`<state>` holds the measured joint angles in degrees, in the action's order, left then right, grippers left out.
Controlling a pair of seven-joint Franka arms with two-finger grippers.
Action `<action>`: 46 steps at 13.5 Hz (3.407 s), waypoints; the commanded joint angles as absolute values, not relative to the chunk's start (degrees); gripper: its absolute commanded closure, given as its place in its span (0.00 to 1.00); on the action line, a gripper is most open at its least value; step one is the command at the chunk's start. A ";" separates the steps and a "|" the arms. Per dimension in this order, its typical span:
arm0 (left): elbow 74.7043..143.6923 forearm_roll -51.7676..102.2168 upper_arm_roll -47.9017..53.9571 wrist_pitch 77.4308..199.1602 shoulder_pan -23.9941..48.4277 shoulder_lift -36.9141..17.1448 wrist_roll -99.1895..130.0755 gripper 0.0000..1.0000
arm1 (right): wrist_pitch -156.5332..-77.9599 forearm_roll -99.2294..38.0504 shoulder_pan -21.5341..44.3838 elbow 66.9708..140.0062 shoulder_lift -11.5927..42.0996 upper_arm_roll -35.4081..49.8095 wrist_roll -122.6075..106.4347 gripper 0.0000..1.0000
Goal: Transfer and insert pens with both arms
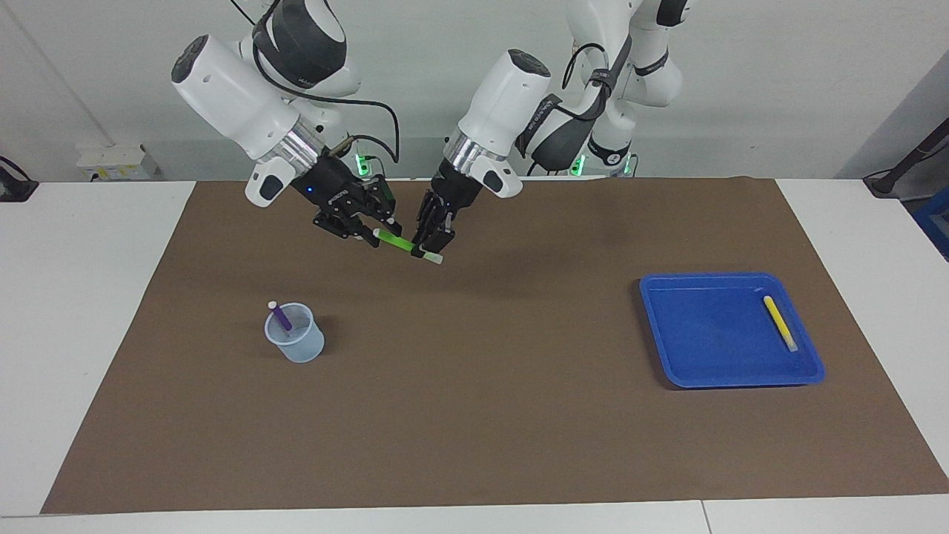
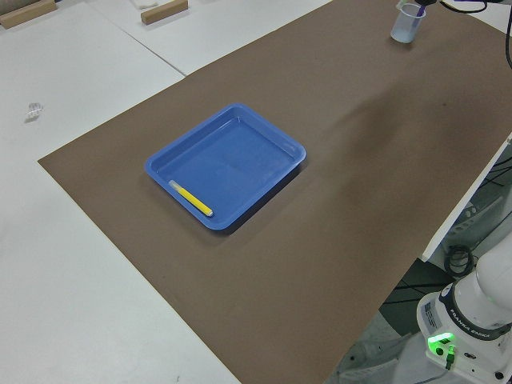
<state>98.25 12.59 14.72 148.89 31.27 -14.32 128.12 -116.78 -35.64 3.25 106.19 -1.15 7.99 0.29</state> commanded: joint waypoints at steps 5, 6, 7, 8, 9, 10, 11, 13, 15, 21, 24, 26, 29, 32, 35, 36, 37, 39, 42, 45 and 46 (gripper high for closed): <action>100.02 13.45 13.89 152.49 32.26 -13.45 129.37 1.00 | -116.37 -36.30 2.72 106.96 -1.76 8.17 -0.70 0.58; 100.54 13.45 13.89 152.66 32.26 -13.36 129.46 1.00 | -116.37 -36.30 2.64 106.96 -1.76 8.17 -0.70 0.60; 100.63 13.45 13.89 153.19 32.43 -13.36 129.46 1.00 | -116.37 -36.30 2.64 106.96 -1.76 8.17 -0.70 0.61; 100.63 13.45 13.89 153.45 32.78 -13.27 129.46 1.00 | -116.37 -36.30 2.64 106.96 -1.76 8.17 -0.70 0.62; 100.72 13.45 13.89 153.46 32.78 -13.27 129.38 1.00 | -116.37 -36.30 2.64 106.96 -1.76 8.17 -0.70 0.63; 100.72 13.45 13.89 153.54 32.96 -13.27 129.46 1.00 | -116.37 -36.30 2.72 106.96 -1.76 8.17 -0.70 0.64; 100.72 13.45 13.89 153.81 33.05 -13.27 129.46 1.00 | -116.37 -36.30 2.64 106.96 -1.76 8.17 -0.70 0.64; 100.72 13.45 13.89 153.90 33.05 -13.27 129.46 1.00 | -116.37 -36.30 2.72 106.96 -1.76 8.17 -0.70 0.67; 100.72 13.45 13.89 153.90 33.05 -13.36 129.38 1.00 | -116.37 -36.30 2.72 106.96 -1.76 8.17 -0.70 0.72; 100.63 13.45 13.89 154.07 32.96 -13.36 129.29 1.00 | -116.28 -36.30 2.64 106.96 -1.76 8.17 -0.70 1.00; 100.37 13.36 13.80 153.99 32.87 -13.45 128.23 0.96 | -116.19 -36.30 2.64 106.96 -1.76 8.17 -0.70 1.00; 100.37 13.36 13.80 153.98 32.96 -13.45 128.41 0.68 | -116.10 -36.30 2.55 106.96 -1.76 8.17 -0.62 1.00; 100.28 13.36 13.71 152.93 32.26 -13.36 128.67 0.44 | -114.35 -35.86 2.37 106.44 -1.58 7.91 -0.88 1.00; 99.76 13.27 13.18 150.48 30.07 -12.83 127.80 0.40 | -113.73 -32.44 2.29 105.38 -1.41 8.00 -1.14 1.00; 99.76 13.18 13.27 143.03 24.98 -10.55 122.99 0.40 | -111.72 -26.40 2.11 103.46 -0.53 7.91 -1.40 1.00; 99.76 13.18 13.36 142.13 23.48 -10.46 119.13 0.40 | -110.40 -22.02 2.11 102.49 -0.18 8.08 -2.02 1.00; 99.67 13.18 13.19 141.95 22.68 -10.46 115.09 0.40 | -109.96 -19.10 2.11 102.22 -0.09 8.00 -3.85 1.00; 100.45 13.10 13.10 142.55 20.06 -10.28 105.86 0.29 | -109.43 -14.96 1.50 102.22 -0.18 7.82 -8.42 1.00; 100.11 13.10 13.10 142.65 16.53 -10.28 101.61 0.25 | -110.04 -5.30 -0.26 103.18 -0.18 7.82 -15.26 1.00; 100.46 13.10 13.01 141.42 14.51 -10.11 96.33 0.00 | -112.40 -1.86 -4.99 105.98 -0.09 7.91 -22.39 1.00; 100.46 13.01 12.92 139.85 12.85 -10.02 95.72 0.00 | -113.98 -1.32 -5.97 107.30 -0.09 7.91 -24.33 1.00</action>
<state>99.34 12.64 12.73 142.40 15.14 -11.37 98.02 -111.27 -2.90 -3.64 104.68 0.12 7.37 -20.30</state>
